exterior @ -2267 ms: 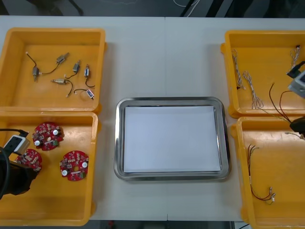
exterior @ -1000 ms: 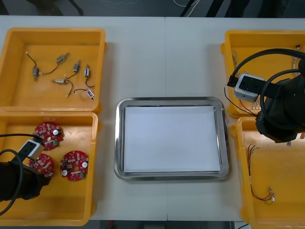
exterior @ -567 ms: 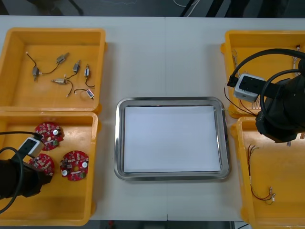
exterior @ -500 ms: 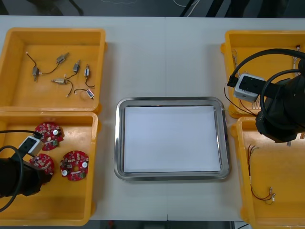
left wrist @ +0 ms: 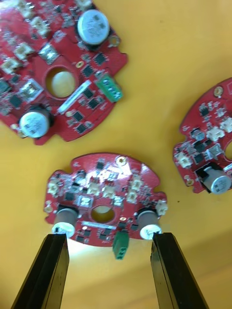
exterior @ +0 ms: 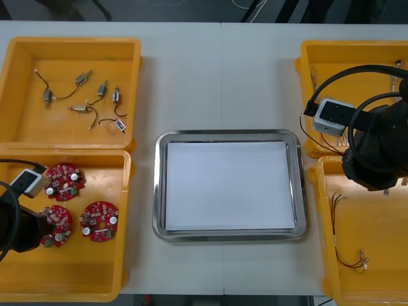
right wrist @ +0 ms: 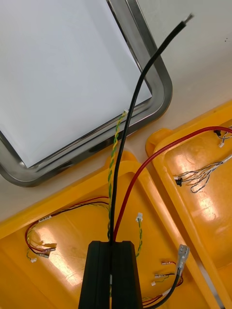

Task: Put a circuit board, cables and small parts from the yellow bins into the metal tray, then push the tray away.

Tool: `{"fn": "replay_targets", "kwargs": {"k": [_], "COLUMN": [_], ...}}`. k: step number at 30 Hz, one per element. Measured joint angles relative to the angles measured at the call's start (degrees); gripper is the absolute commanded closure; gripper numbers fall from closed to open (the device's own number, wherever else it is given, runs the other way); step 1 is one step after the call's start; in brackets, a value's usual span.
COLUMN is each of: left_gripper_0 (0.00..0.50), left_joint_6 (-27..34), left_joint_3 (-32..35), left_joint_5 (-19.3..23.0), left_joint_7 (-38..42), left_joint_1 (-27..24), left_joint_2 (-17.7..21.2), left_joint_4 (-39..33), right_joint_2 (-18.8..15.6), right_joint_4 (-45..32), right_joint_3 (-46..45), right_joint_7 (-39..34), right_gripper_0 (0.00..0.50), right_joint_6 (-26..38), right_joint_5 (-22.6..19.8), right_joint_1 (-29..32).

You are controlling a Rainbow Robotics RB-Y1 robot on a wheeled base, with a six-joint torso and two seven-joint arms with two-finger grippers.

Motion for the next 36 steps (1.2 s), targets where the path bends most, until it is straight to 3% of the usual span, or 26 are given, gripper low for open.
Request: {"fn": "replay_targets", "kwargs": {"k": [10,20,28,36], "left_gripper_0": [0.000,0.000,0.000,0.000], "left_joint_6": [-0.3,-3.1,-10.7,-13.2], "left_joint_3": [4.1,4.1,0.7,-2.8], "left_joint_5": [0.0,0.0,-2.1,-3.2], "left_joint_7": [-2.9,-19.4,-19.4,-19.5], "left_joint_1": [5.7,7.3,7.4,7.4], "left_joint_2": [0.0,0.0,0.3,0.9], "left_joint_4": [-0.1,0.0,2.8,3.2], "right_joint_2": [0.0,0.0,0.0,0.0], "right_joint_4": [0.0,0.0,0.0,0.0], "right_joint_3": [0.0,0.0,0.0,0.0], "right_joint_7": [0.0,0.0,0.0,0.0], "right_gripper_0": [0.500,0.500,0.500,0.500], "right_joint_6": [0.0,0.0,0.0,0.0], "right_joint_5": [0.0,0.0,0.0,-0.6], "right_joint_1": [0.0,0.0,0.0,0.0]}}
